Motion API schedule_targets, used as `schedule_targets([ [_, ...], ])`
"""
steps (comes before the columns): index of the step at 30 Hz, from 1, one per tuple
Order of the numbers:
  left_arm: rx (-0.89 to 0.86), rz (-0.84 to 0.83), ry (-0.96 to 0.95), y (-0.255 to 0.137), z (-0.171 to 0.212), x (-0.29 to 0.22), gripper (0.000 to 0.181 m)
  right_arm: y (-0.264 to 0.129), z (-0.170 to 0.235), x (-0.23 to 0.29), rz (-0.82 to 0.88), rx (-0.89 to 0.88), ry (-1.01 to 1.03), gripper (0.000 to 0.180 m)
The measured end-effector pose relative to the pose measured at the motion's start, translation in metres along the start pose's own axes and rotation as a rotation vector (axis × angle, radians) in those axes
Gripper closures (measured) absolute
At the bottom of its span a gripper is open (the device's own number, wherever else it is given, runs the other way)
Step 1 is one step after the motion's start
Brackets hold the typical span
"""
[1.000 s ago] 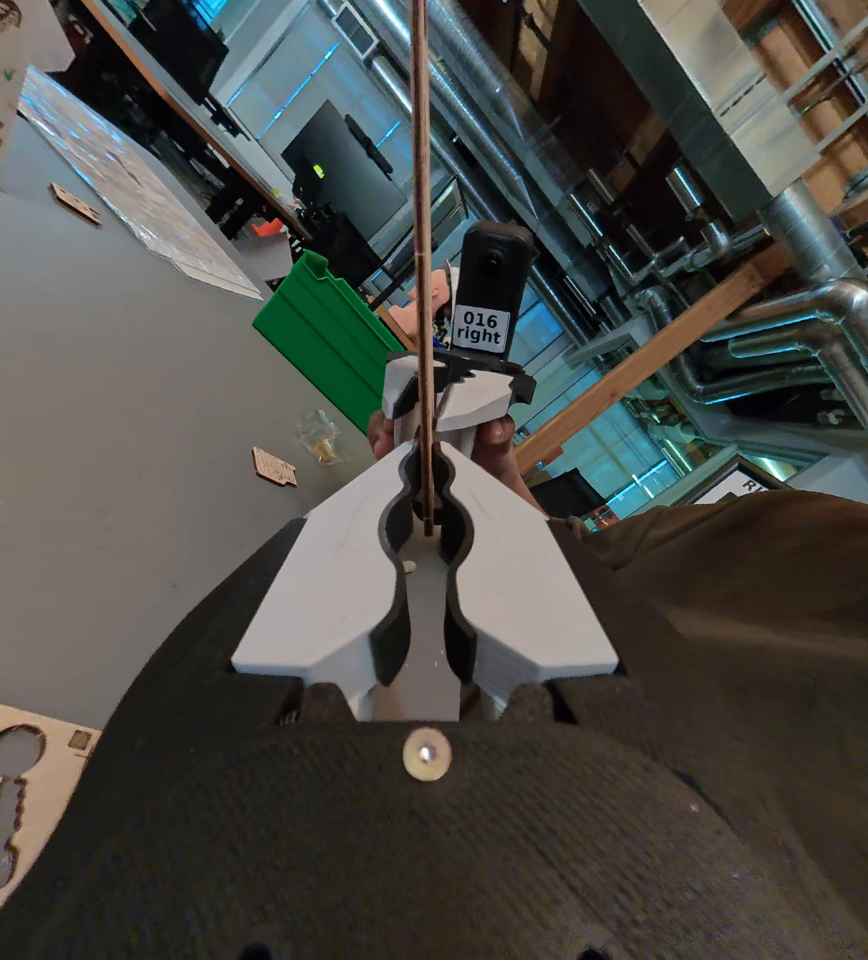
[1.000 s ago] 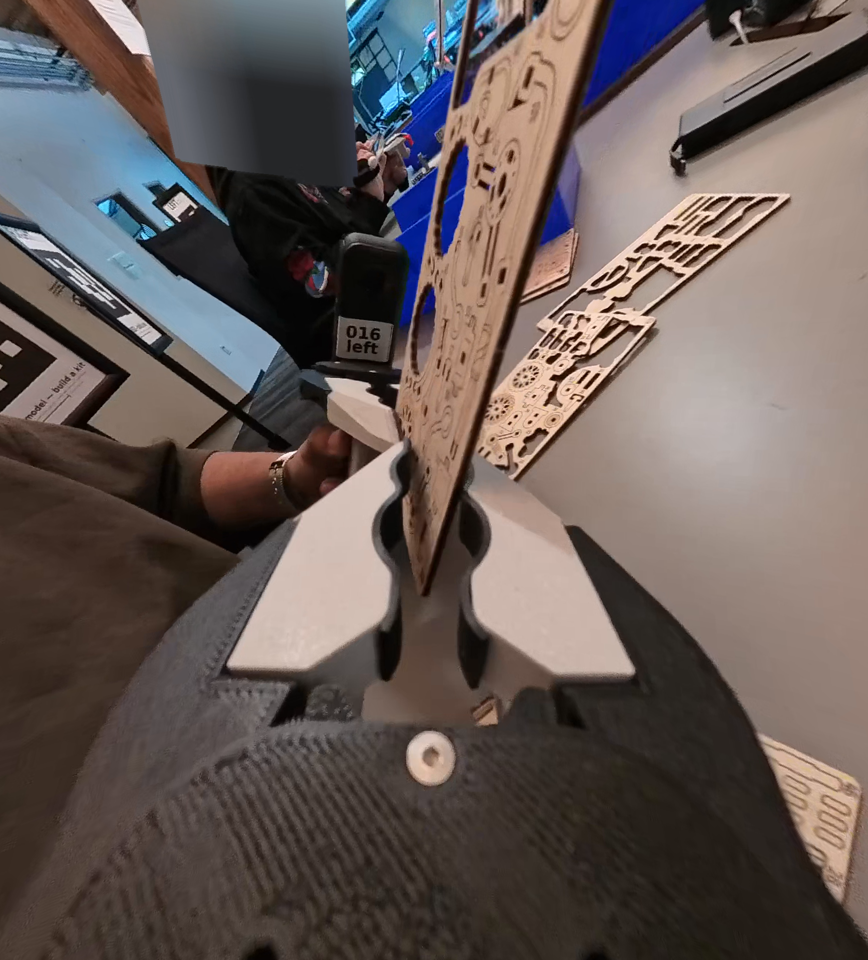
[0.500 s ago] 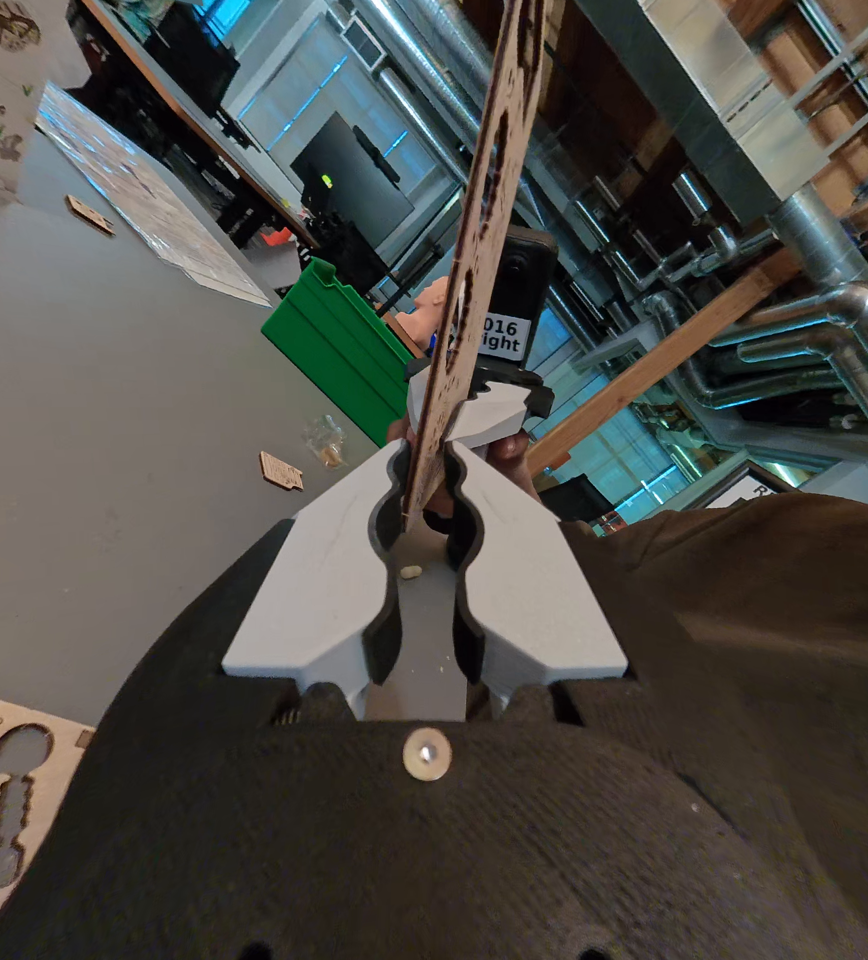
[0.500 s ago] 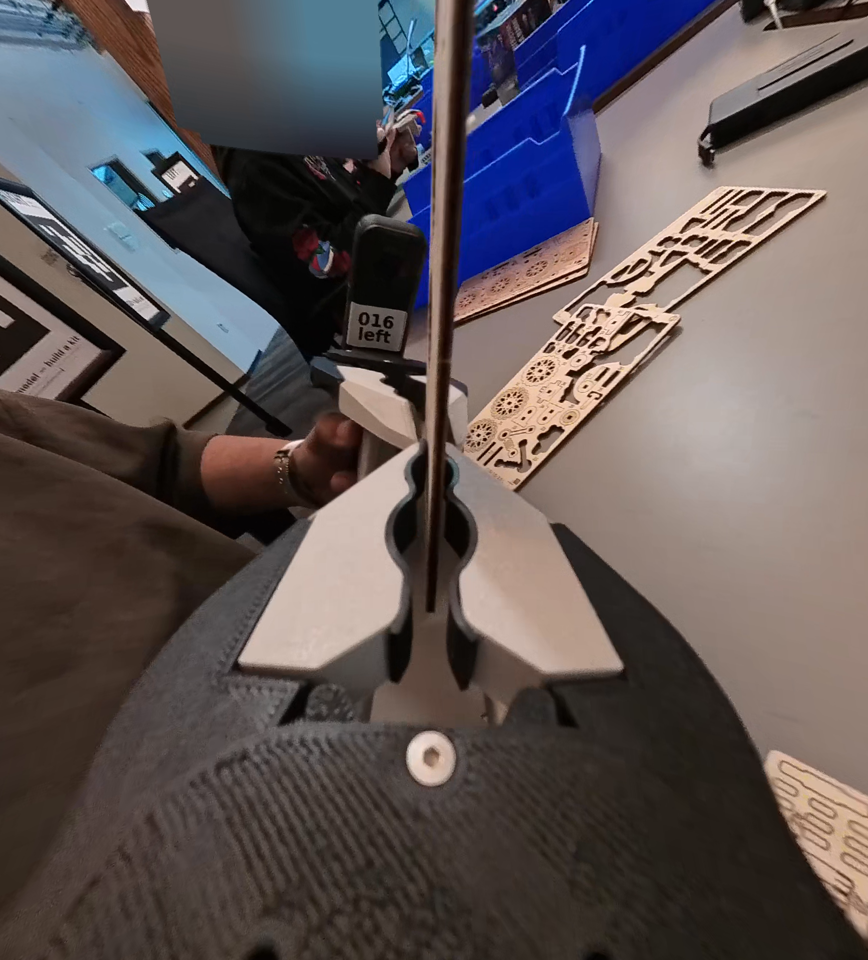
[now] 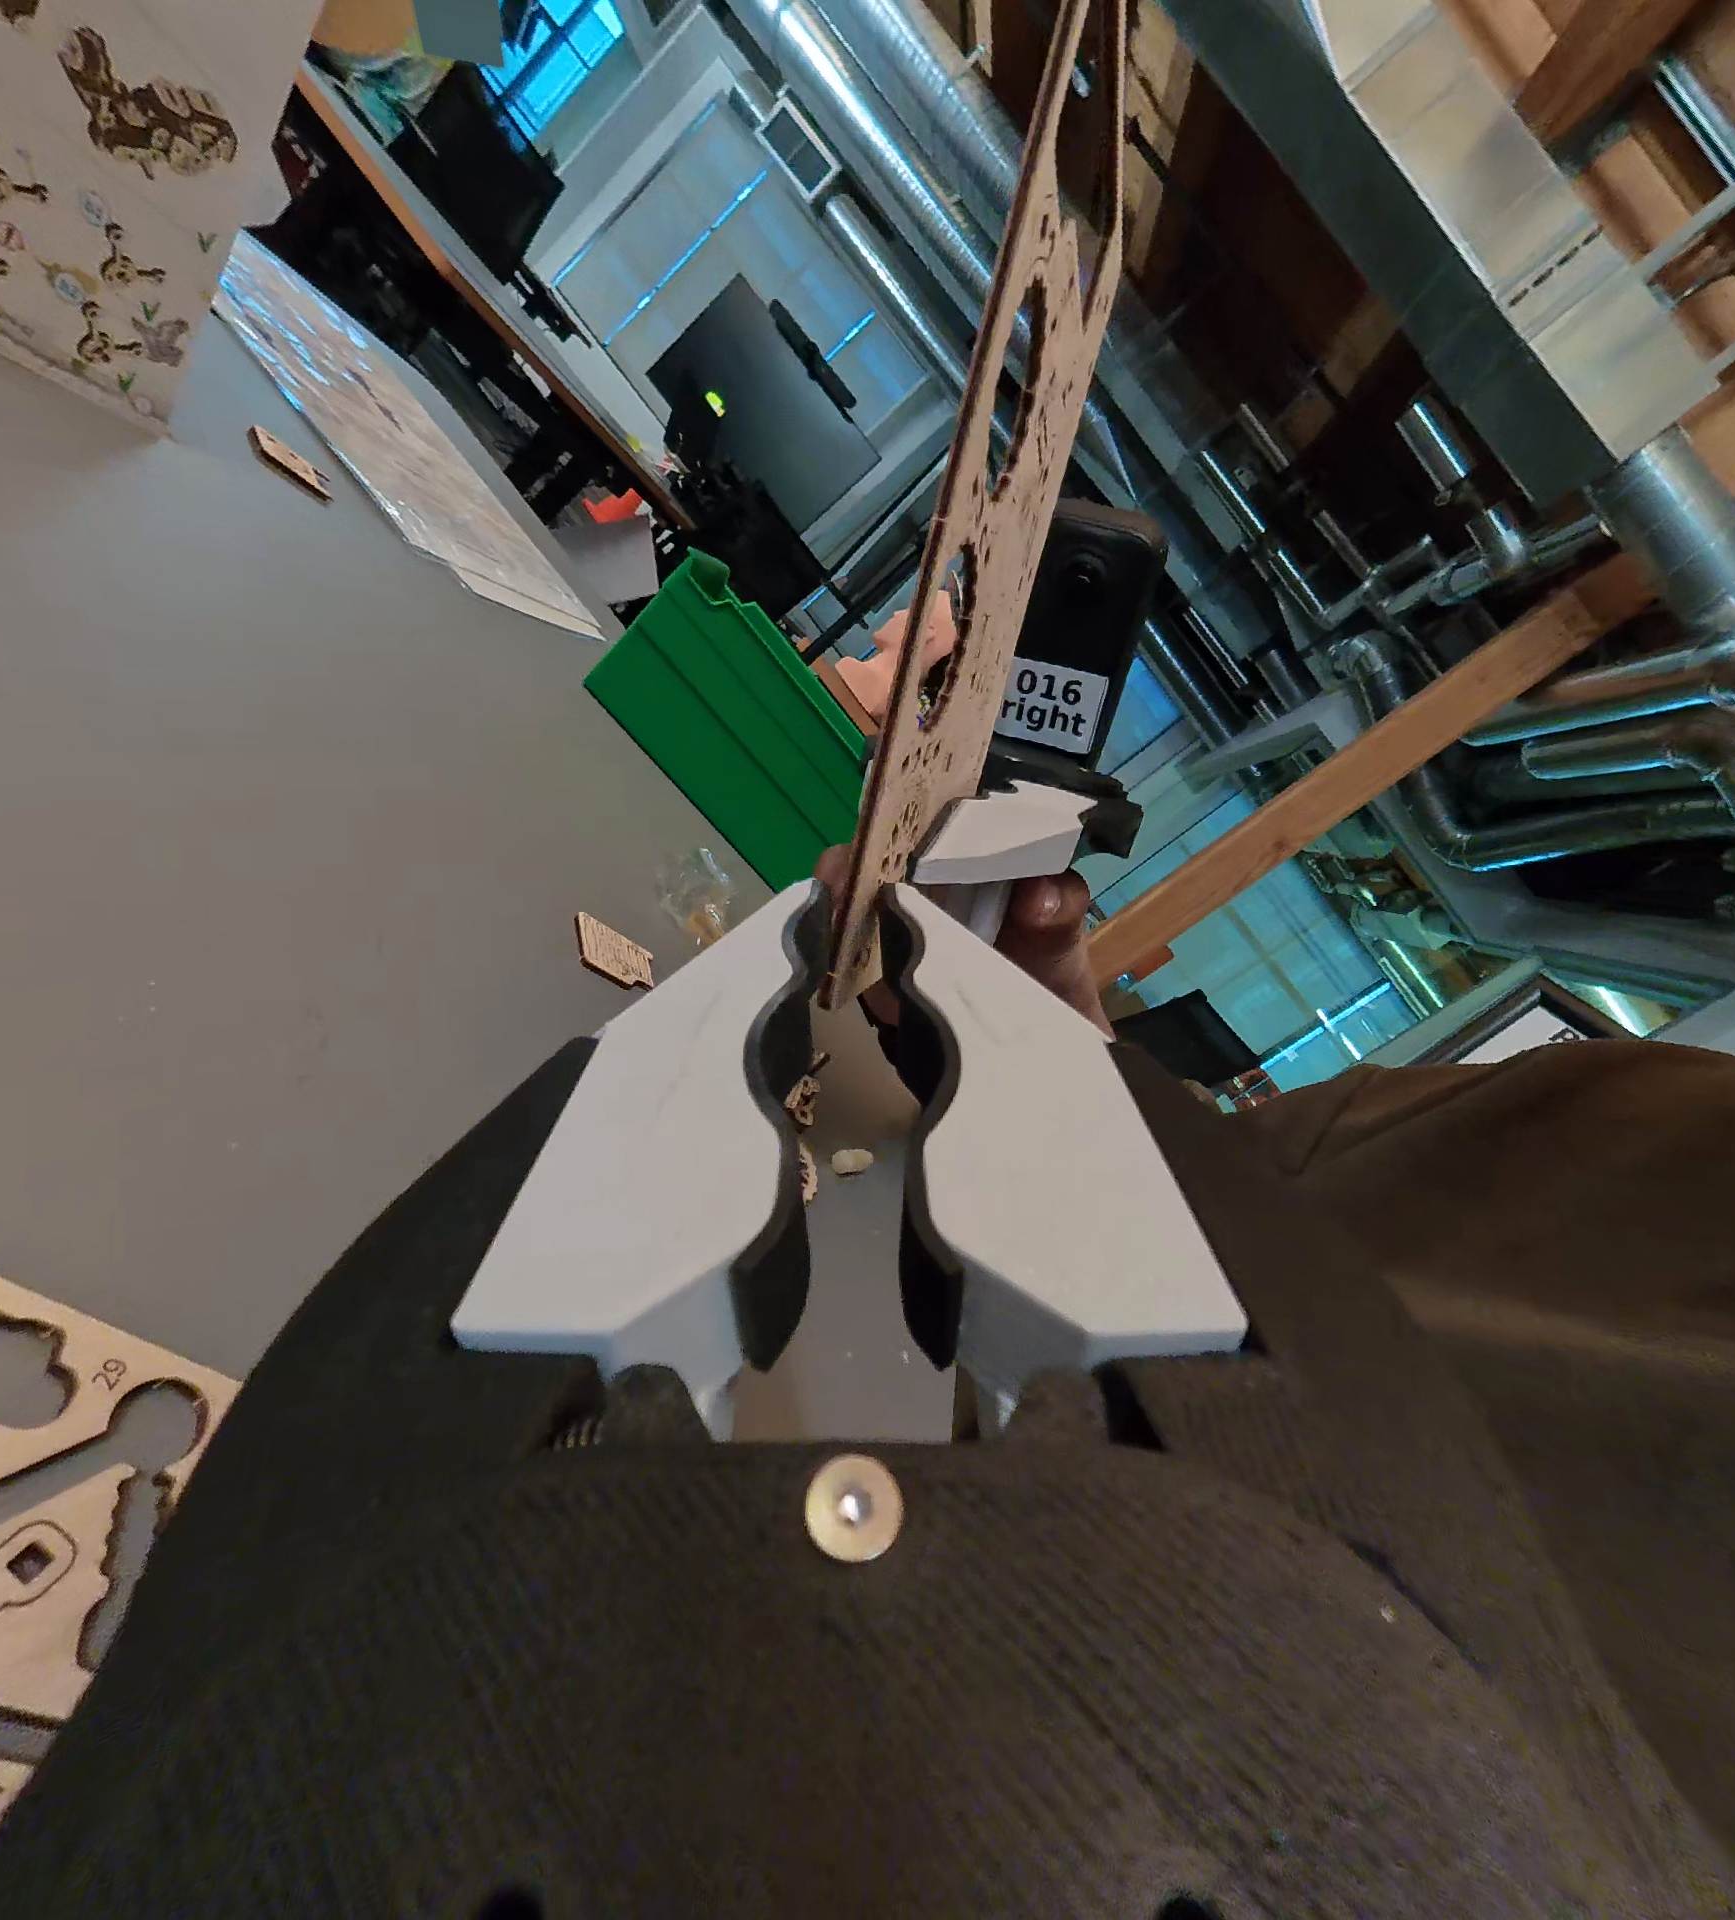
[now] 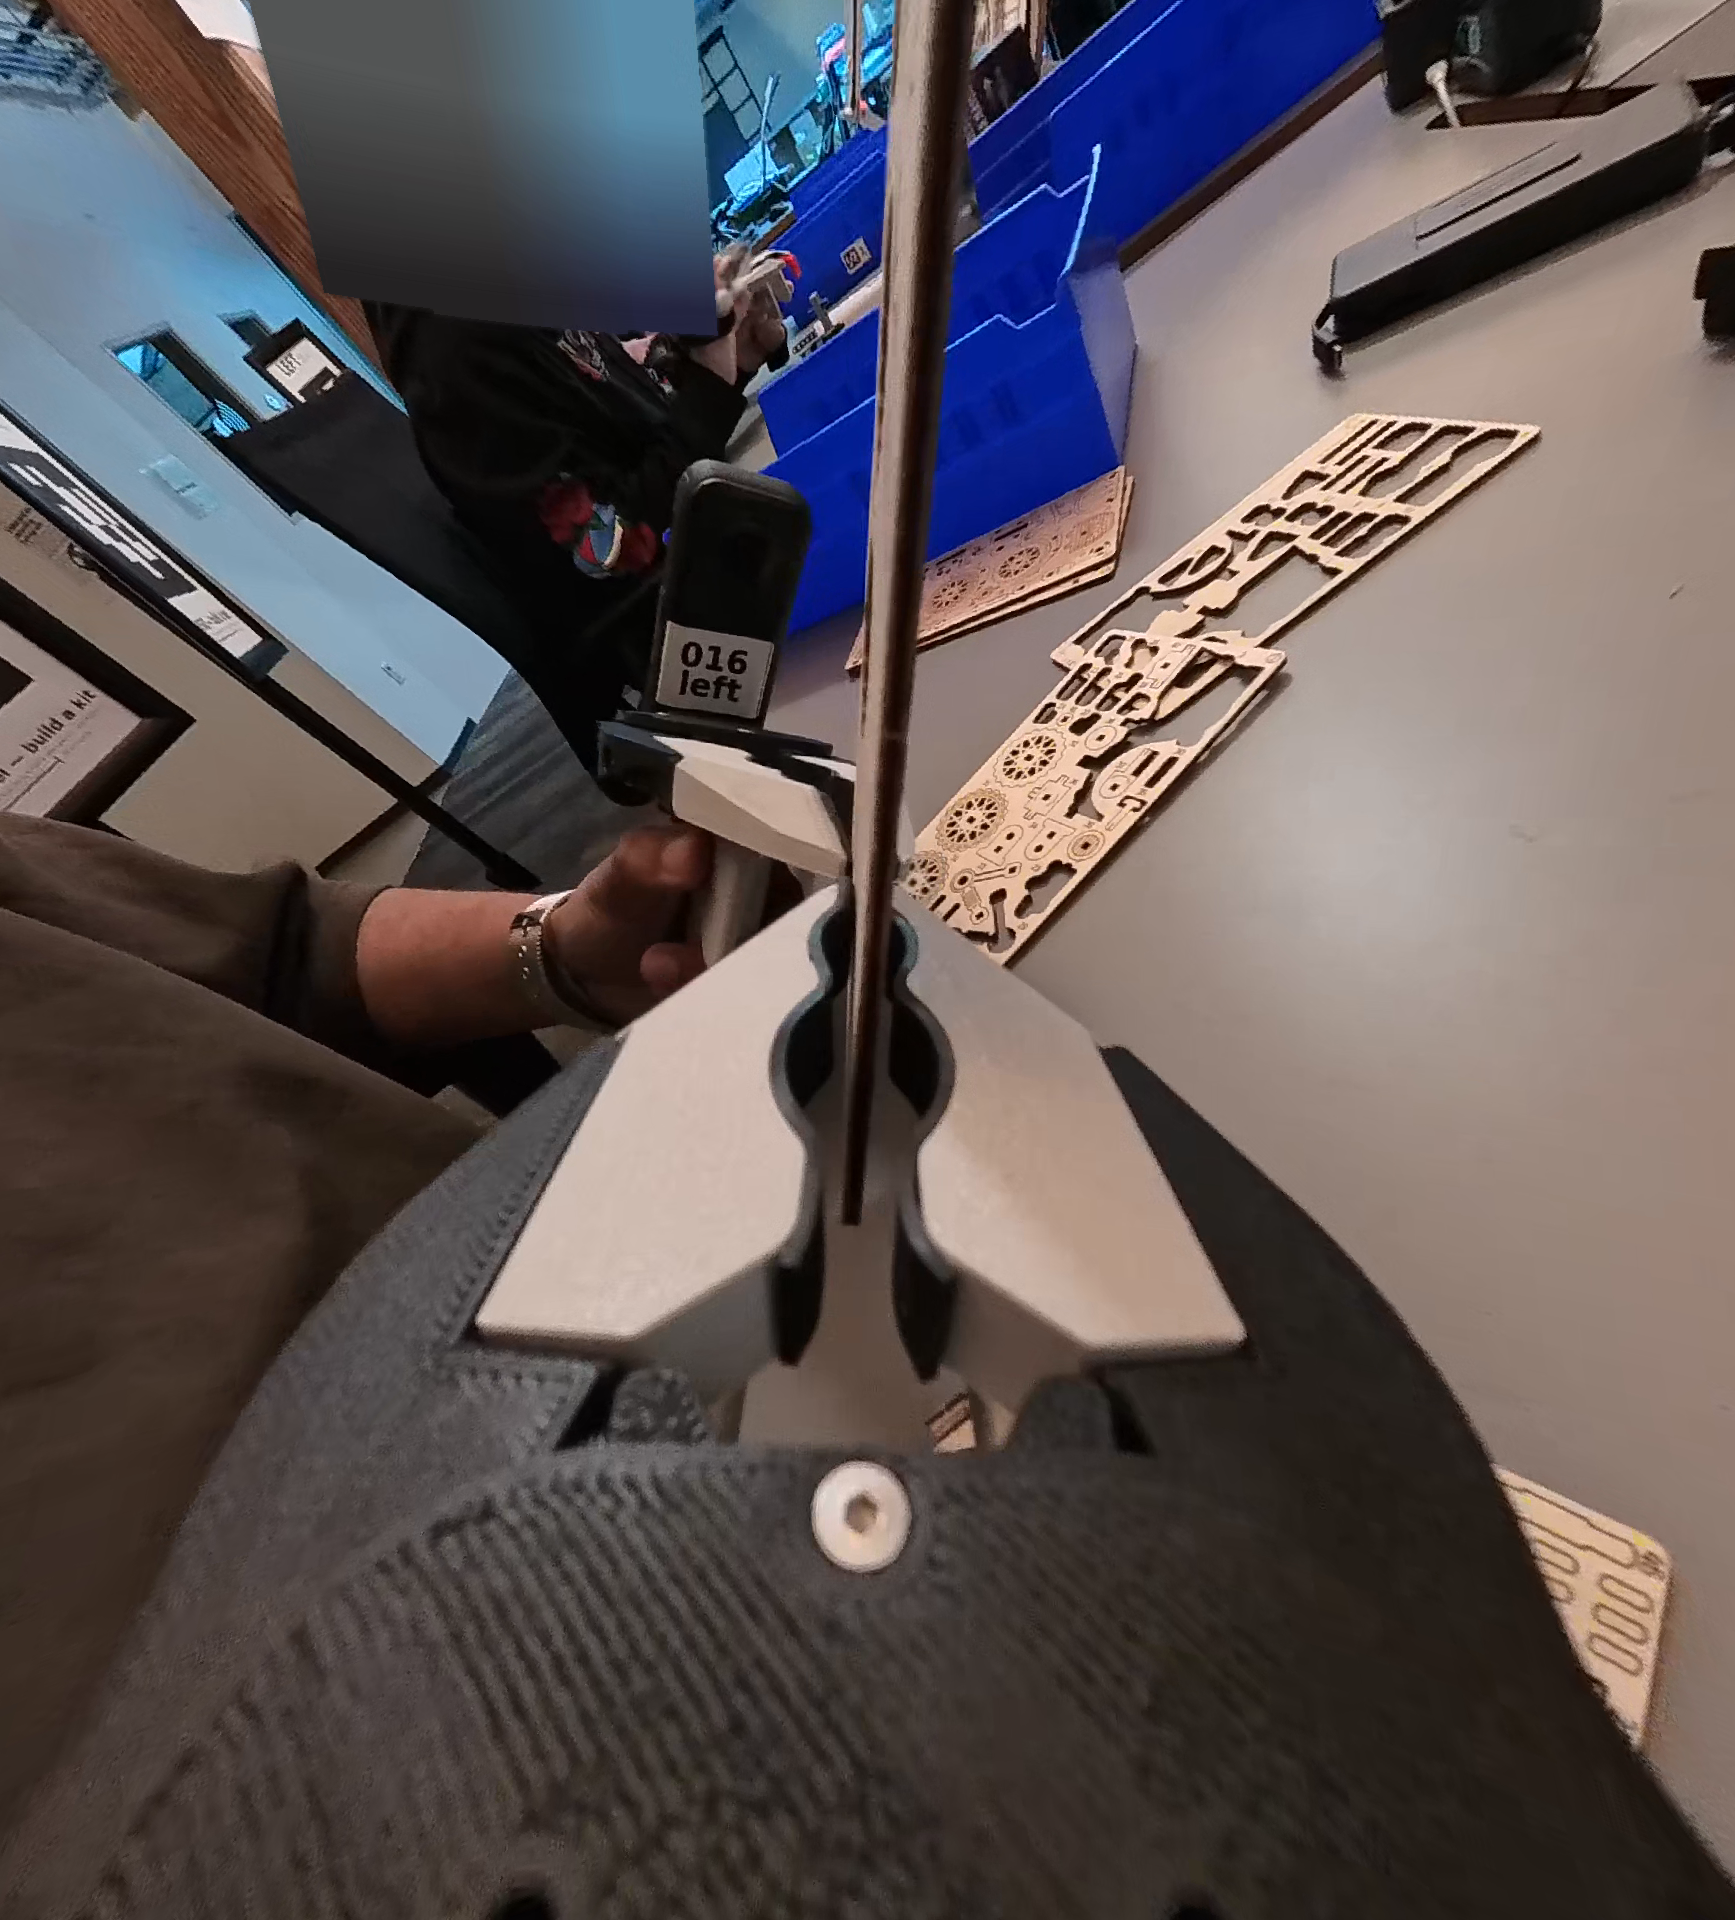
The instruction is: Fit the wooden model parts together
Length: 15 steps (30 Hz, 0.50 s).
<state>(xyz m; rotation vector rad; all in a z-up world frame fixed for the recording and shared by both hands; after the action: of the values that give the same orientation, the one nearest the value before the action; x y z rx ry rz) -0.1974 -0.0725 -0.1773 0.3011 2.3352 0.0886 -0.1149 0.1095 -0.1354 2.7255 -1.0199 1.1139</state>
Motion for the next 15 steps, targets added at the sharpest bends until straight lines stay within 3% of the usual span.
schedule_targets([
  [15, -0.002, -0.139, 0.067, -0.0052, -0.0023, -0.0027, 0.174, 0.0081, 0.0048, 0.0037, 0.086, 0.018, -0.039, 0.179],
])
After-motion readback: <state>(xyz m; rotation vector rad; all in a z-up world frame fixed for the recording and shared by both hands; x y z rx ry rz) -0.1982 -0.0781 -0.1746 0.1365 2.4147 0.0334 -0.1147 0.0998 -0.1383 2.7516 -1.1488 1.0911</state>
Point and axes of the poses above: each gripper's, where its closed fingertips meet, y out along the fingers, z out of its underside, x = y × z across the jaws, the point moved 10 cm from there along -y, back along the fingers, and after that the axes turned 7 degrees about y, right-handed, at the moved point
